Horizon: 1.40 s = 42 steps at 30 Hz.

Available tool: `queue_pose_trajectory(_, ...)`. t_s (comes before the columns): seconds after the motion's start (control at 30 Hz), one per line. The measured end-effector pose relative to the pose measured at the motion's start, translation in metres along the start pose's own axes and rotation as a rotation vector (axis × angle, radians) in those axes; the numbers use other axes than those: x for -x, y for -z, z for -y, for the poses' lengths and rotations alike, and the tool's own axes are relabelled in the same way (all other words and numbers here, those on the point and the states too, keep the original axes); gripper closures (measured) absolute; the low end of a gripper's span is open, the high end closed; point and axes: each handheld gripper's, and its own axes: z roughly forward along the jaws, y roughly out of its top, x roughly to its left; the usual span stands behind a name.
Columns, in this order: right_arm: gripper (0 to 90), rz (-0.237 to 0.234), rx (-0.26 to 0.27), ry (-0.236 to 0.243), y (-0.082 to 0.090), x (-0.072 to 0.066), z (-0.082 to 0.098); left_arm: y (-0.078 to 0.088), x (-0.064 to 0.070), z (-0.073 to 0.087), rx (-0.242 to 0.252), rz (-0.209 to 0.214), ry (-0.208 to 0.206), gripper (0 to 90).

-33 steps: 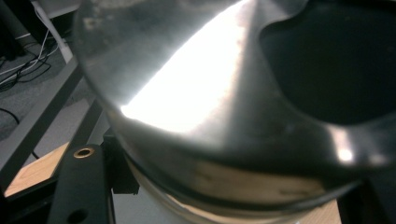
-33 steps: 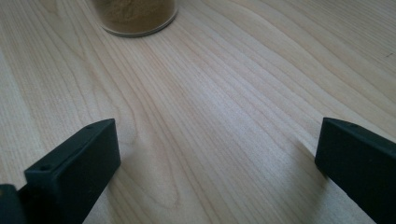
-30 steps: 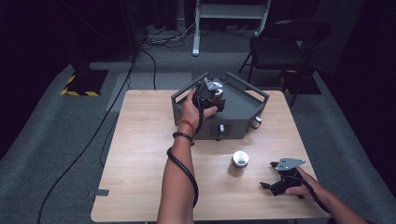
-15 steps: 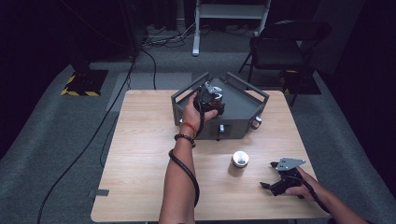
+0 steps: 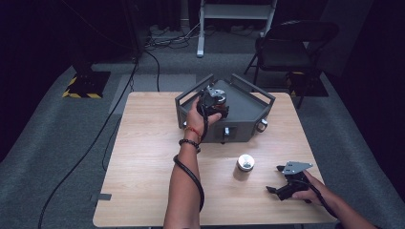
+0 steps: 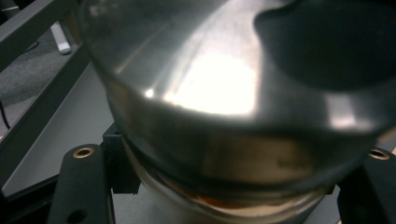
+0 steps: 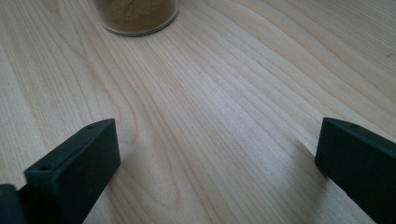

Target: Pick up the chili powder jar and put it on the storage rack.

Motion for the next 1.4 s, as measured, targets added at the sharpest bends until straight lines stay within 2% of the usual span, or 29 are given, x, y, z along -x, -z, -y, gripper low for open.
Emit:
queue_pose_trajectory(0.27, 0.0, 0.000, 0.000, 0.000, 0.000, 0.000, 0.000, -0.004, -0.001, 0.006, 0.023, 0.004, 0.014, 29.4)
queue_pose_trajectory(0.33, 0.0, 0.000, 0.000, 0.000, 0.000, 0.000, 0.000, -0.004, -0.002, 0.006, 0.026, 0.008, 0.026, 19.8)
queue_pose_trajectory(0.37, 0.0, 0.000, 0.000, 0.000, 0.000, 0.000, 0.000, -0.004, -0.002, 0.005, 0.020, 0.003, 0.022, 19.8)
queue_pose_trajectory(0.4, 0.0, 0.000, 0.000, 0.000, 0.000, 0.000, 0.000, -0.004, -0.001, 0.004, 0.014, -0.004, 0.017, 12.8)
queue_pose_trajectory(0.43, 0.0, 0.000, 0.000, 0.000, 0.000, 0.000, 0.000, -0.004, 0.000, 0.004, 0.012, -0.011, 0.015, 12.8)
queue_pose_trajectory(0.5, 0.0, 0.000, 0.000, 0.000, 0.000, 0.000, 0.000, -0.003, 0.005, 0.006, 0.029, -0.035, 0.010, 5.4)
queue_pose_trajectory(0.6, 0.0, 0.000, 0.000, 0.000, 0.000, 0.000, 0.000, 0.001, 0.004, 0.008, 0.050, -0.037, 0.013, 2.2)
queue_pose_trajectory(0.83, 0.0, 0.000, 0.000, 0.001, 0.000, 0.000, 0.000, 0.017, 0.005, 0.004, 0.105, -0.030, -0.001, 1.8)
queue_pose_trajectory(1.1, 0.0, 0.000, -0.001, 0.001, 0.000, 0.000, 0.000, 0.040, 0.008, 0.000, 0.173, 0.005, -0.023, 1.3)
queue_pose_trajectory(1.27, 0.0, 0.000, 0.000, 0.001, 0.000, 0.000, 0.000, 0.052, 0.013, -0.002, 0.201, 0.014, -0.070, 1.0)
queue_pose_trajectory(1.4, 0.0, 0.000, 0.000, 0.001, 0.000, 0.000, 0.000, 0.062, 0.018, -0.002, 0.221, 0.018, -0.093, 0.8)
